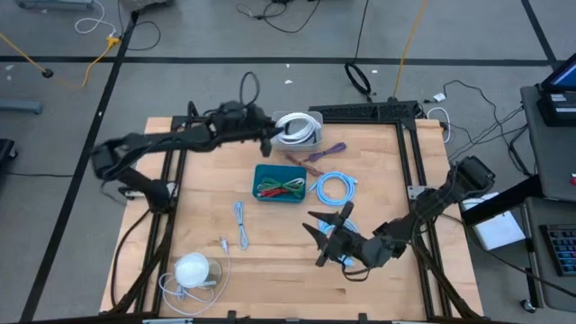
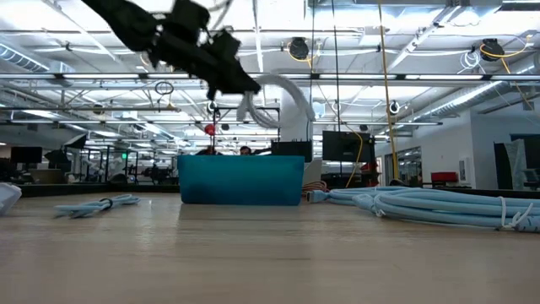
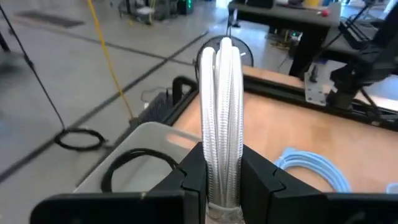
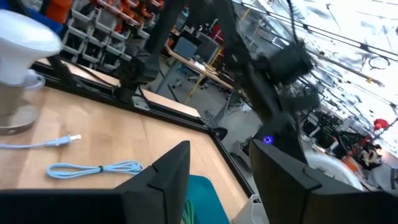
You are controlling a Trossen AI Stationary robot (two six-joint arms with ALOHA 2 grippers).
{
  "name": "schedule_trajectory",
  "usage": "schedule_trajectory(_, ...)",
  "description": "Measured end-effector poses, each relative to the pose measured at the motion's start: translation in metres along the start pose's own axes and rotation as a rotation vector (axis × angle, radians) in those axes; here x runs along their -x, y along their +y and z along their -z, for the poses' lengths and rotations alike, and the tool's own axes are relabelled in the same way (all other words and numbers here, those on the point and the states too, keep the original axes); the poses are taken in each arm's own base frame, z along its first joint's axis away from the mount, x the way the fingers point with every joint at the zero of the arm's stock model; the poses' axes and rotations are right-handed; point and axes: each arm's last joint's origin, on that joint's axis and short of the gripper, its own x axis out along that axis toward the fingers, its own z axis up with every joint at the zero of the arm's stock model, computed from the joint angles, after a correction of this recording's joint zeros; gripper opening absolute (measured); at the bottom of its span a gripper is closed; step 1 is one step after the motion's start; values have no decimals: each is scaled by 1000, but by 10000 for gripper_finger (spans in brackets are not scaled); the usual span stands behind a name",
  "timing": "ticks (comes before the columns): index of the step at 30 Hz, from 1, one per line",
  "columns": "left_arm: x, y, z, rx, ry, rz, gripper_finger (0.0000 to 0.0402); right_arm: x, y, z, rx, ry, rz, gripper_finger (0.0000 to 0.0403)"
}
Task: Pick & Place USB Port
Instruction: Put the white HDMI cable into the gray bin
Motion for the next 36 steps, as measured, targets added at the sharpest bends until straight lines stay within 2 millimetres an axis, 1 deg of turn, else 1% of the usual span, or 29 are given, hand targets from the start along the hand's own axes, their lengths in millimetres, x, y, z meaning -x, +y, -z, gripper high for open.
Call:
schedule_trajectory(2, -17, 12, 10, 27, 23, 13, 57, 3, 1, -1, 10, -5, -8, 164)
schedule_trajectory(5, -38, 25, 34, 52, 72, 11, 57, 6, 2, -2, 25, -11, -13, 164)
schedule_trajectory(7, -48, 32, 48, 62, 98, 0, 57, 6, 3, -2, 28, -12, -14, 162)
schedule_trajectory(10, -57, 37, 57, 65, 87, -11, 57, 6, 3, -2, 32, -11, -14, 160)
schedule_trajectory(14, -60, 42, 60, 62, 64, -19, 57, 6, 3, -1, 43, -6, -17, 161)
schedule_trajectory(19, -57, 51, 55, 56, 15, -45, 57, 6, 3, -1, 48, -3, -17, 159)
schedule_trajectory(29, -53, 64, 58, 73, 44, -70, 57, 6, 4, -1, 44, -4, -19, 161)
schedule_trajectory(36, -52, 65, 63, 62, 97, -72, 57, 6, 4, 0, 45, -4, -20, 158)
